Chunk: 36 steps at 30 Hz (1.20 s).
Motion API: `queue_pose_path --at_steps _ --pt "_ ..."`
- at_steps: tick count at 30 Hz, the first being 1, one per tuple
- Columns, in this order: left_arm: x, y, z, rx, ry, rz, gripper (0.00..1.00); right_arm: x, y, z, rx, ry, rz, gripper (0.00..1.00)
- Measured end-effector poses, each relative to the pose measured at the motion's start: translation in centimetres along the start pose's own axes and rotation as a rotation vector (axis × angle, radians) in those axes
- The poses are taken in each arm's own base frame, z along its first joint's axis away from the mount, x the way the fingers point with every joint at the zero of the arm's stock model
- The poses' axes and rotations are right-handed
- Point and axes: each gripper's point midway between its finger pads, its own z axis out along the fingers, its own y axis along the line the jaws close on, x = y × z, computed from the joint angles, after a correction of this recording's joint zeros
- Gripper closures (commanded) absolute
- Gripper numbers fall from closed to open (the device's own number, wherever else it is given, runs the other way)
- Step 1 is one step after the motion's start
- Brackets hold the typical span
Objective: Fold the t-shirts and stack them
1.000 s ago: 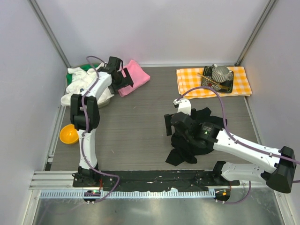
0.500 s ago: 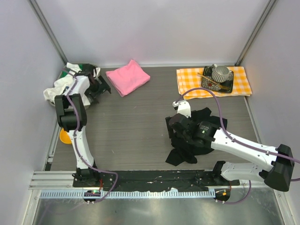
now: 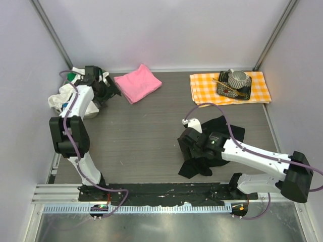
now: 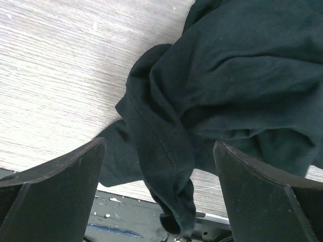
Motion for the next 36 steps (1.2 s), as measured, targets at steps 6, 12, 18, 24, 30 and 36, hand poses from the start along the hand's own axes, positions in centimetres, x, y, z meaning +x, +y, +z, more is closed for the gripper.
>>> queue_pose_path --at_steps 6,12,18,24,30,36 --pt "3.7 -4.0 -6.4 0.155 -0.053 0.056 0.01 2.2 0.6 2.8 0.044 0.111 -0.041 0.43" --pt "8.1 -3.5 -9.7 0.229 -0.058 0.075 0.01 3.2 0.5 5.0 0.115 0.16 -0.071 0.99" --pt "9.6 -2.4 -13.1 0.282 -0.117 0.086 0.0 1.7 1.3 5.7 0.162 0.172 -0.095 0.99" --pt "10.3 -2.2 -14.6 0.314 -0.15 0.102 0.01 -13.6 8.4 -3.0 -0.018 -0.171 -0.006 0.99" --pt "12.3 -0.6 -12.7 0.269 -0.092 0.108 0.01 -24.6 9.4 -19.3 -0.281 -0.524 0.179 0.99" --pt "12.3 -0.6 -12.3 0.27 -0.091 0.125 0.0 -20.6 0.7 -21.2 -0.12 -0.567 0.273 0.99"
